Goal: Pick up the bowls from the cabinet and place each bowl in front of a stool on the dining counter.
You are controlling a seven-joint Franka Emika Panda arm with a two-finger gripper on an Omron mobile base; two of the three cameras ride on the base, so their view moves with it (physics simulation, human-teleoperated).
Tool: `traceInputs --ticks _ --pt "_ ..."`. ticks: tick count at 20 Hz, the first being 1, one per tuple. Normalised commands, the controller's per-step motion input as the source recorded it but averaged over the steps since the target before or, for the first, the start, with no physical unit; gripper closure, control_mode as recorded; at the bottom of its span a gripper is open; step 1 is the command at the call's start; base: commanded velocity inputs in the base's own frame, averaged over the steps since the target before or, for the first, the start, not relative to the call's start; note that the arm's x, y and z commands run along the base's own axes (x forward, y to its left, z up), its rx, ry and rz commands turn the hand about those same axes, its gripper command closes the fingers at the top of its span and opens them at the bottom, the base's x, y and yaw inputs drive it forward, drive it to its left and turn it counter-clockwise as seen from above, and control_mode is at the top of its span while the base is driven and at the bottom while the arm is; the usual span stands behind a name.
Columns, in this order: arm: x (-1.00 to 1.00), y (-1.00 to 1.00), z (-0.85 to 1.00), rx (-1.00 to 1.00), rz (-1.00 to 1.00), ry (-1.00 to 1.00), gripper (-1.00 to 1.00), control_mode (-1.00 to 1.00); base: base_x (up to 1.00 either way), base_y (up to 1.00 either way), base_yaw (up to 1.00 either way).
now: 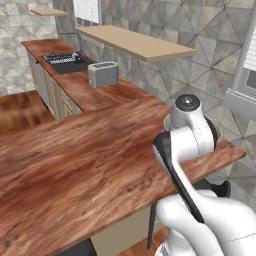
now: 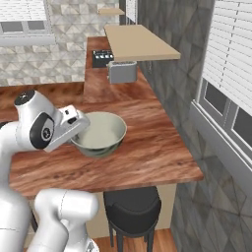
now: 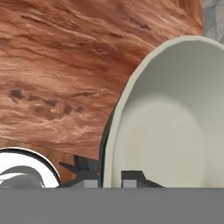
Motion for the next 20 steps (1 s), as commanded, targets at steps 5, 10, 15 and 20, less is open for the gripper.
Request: traceInputs --ticks 5,10,15,20 --pt "0.36 -0.19 -0.48 0.04 0.0 0.04 1.0 -1.0 0.0 0.0 0.0" --pt "0.37 -0.2 -0.5 0.02 0.0 -0.04 1.0 -1.0 0.0 0.0 0.0" --pt "0.28 -0.02 -0.42 0.0 0.0 -0.02 1.0 -1.0 0.0 0.0 0.0" --pt "0.29 0.0 -0.46 0.0 0.0 0.0 1.0 -1.0 0.0 0.0 0.0"
